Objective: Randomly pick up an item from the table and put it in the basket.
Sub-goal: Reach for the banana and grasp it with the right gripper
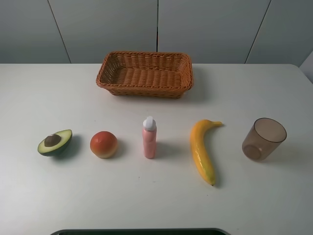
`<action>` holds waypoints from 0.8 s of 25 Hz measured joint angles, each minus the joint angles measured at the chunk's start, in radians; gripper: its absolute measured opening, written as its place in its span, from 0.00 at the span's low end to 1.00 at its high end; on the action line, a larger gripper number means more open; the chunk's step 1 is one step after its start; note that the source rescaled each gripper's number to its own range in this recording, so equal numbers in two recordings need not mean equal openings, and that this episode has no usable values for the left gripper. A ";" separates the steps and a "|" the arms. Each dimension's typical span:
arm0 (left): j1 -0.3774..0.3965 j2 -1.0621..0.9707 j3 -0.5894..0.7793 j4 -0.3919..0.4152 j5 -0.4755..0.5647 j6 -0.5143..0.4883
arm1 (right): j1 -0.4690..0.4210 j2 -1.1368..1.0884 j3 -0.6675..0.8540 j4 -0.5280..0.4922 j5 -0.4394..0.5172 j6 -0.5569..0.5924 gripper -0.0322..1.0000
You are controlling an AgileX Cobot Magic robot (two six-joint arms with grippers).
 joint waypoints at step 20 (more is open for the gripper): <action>0.000 0.000 0.000 0.000 0.000 0.000 | 0.112 1.078 -0.750 0.065 0.080 0.045 1.00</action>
